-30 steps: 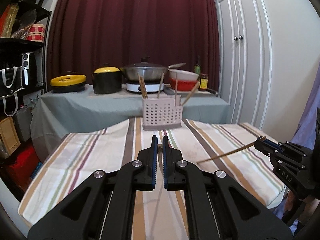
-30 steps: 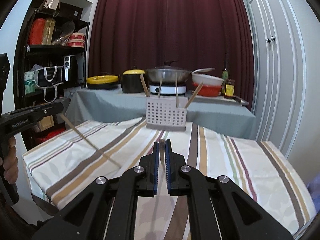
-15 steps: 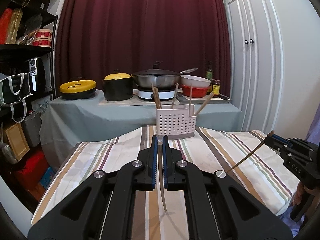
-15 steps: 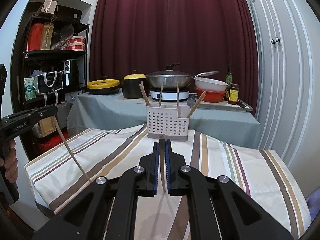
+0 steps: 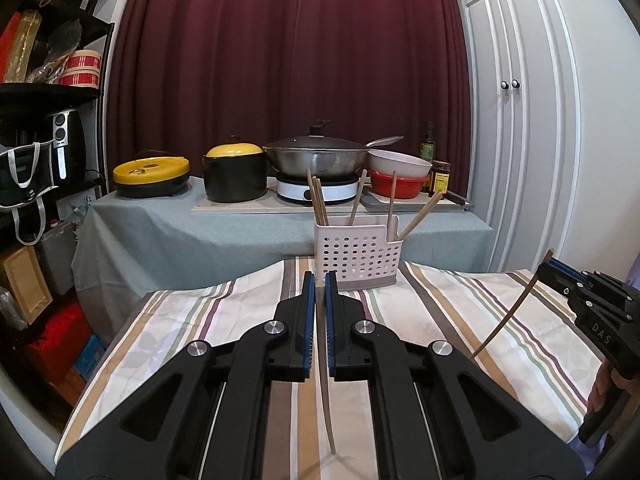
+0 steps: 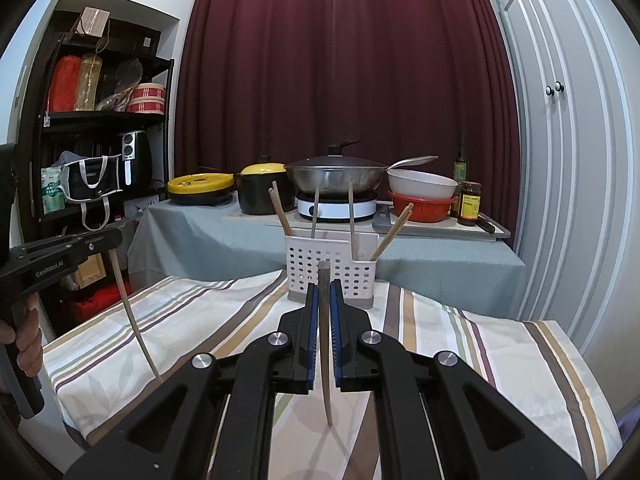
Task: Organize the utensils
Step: 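Lift both held chopsticks and carry them over the white caddy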
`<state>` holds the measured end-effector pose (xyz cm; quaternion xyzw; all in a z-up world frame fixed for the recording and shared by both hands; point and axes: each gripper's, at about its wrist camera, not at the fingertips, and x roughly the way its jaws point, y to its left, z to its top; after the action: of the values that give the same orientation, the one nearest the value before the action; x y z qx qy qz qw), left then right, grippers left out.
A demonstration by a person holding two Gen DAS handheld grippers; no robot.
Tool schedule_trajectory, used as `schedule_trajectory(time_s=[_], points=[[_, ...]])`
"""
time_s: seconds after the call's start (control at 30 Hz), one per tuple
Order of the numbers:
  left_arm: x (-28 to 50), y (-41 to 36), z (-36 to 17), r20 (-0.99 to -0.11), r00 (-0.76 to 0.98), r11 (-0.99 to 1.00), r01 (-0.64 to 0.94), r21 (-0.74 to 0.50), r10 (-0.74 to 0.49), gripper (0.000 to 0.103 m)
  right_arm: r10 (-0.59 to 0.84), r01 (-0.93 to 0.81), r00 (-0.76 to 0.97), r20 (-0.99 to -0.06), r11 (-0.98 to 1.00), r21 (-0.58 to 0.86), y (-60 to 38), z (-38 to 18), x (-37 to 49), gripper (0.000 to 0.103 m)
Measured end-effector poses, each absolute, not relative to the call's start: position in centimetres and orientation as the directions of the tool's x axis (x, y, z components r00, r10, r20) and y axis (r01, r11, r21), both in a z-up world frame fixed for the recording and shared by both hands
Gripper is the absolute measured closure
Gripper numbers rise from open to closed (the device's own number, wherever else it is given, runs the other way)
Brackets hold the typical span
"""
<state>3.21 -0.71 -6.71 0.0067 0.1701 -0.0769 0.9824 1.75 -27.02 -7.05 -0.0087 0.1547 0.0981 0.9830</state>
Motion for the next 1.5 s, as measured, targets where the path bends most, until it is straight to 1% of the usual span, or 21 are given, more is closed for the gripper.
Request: schedule_trajectory(time_s=[0.33,0.53,0.87,1.23,1.5], points=[[5.5,-0.8,-5.3,-0.313,0.94,0.99,0.14,-0.013,-0.137,0.098,0.205,-0.206,0.939,-0.277,0.978,0.027,-27.0,-5.8,4.2,0.096],[8.5,-0.9,-4.3,-0.322,0.936,0.99,0.137,-0.034,-0.141,0.098,0.22,-0.221,0.947,-0.234,0.975,0.025,-26.9,-4.3,6.2,0.096],[12.7,-1.9,-1.7,-0.271,0.954,0.991,0.131,-0.007,-0.128,0.098,0.222,-0.224,0.961,-0.166,0.975,0.007,-27.0,-1.6,9.9,0.096],[18.0,-3.3,0.9,-0.23,0.964,0.989,0.144,0.016,-0.137,0.098,0.229,-0.231,0.966,-0.118,0.973,0.002,-27.7,0.7,14.7,0.096],[22.1,-3.9,3.4,-0.192,0.971,0.99,0.143,0.008,-0.139,0.098,0.231,-0.232,0.97,-0.079,0.973,0.0,-28.6,2.6,17.5,0.096]])
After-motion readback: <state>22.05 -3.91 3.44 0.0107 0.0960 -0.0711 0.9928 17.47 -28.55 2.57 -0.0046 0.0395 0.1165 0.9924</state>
